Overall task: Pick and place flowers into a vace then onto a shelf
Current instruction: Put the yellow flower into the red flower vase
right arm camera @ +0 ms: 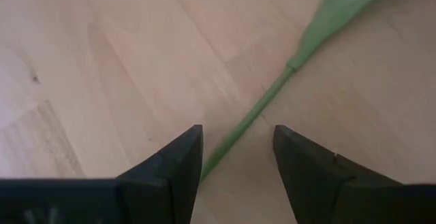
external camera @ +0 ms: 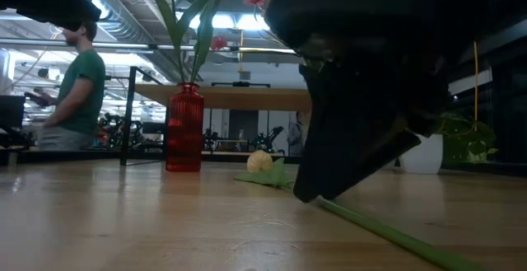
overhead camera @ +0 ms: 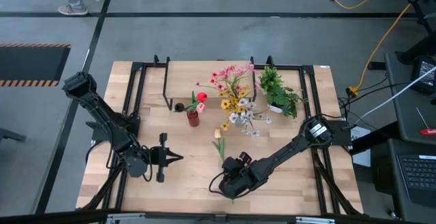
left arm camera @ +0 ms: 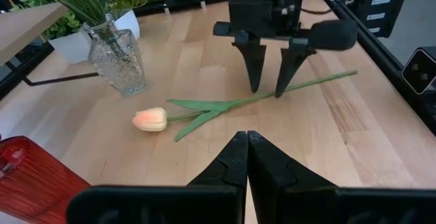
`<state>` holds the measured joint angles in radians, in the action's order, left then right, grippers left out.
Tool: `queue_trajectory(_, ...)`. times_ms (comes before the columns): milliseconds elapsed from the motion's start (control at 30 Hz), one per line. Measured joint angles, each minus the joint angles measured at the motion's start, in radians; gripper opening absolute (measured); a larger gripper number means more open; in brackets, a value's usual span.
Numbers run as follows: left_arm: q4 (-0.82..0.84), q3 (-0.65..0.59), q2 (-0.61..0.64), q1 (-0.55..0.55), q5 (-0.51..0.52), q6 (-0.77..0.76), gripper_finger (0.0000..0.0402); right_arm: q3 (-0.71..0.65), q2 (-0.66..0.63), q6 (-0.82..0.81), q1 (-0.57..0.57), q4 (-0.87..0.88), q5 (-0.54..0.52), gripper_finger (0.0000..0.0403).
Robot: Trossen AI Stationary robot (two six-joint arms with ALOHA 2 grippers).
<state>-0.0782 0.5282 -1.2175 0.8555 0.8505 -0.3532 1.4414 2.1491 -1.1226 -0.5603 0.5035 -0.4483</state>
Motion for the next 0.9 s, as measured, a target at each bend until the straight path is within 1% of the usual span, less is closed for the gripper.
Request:
queue_trajectory(167, -0.001, 0.0, 0.0, 0.0, 0.0, 0.0, 0.0003, 0.005, 0.025, -0.002, 0.001, -0.004, -0.019, 0.0184)
queue_trajectory(367, -0.001, 0.0, 0.0, 0.0, 0.0, 0.0, 0.0003, 0.008, 0.028, -0.099, 0.006, 0.081, -0.011, 0.0183)
queue_trajectory(500, -0.001, 0.0, 0.0, 0.0, 0.0, 0.0, 0.0003, 0.008, 0.029, -0.1, 0.008, 0.104, 0.005, 0.0182)
queue_trajectory(633, -0.001, 0.0, 0.0, 0.0, 0.0, 0.0, 0.0003, 0.007, 0.03, -0.1, 0.008, 0.142, 0.006, 0.0162)
queue_trajectory(767, -0.001, 0.0, 0.0, 0.0, 0.0, 0.0, 0.0003, 0.006, 0.03, -0.097, 0.008, 0.167, 0.008, 0.0131)
queue_trajectory(900, -0.001, 0.0, 0.0, 0.0, 0.0, 0.0, 0.0003, 0.005, 0.029, -0.054, 0.008, 0.17, 0.011, 0.0101)
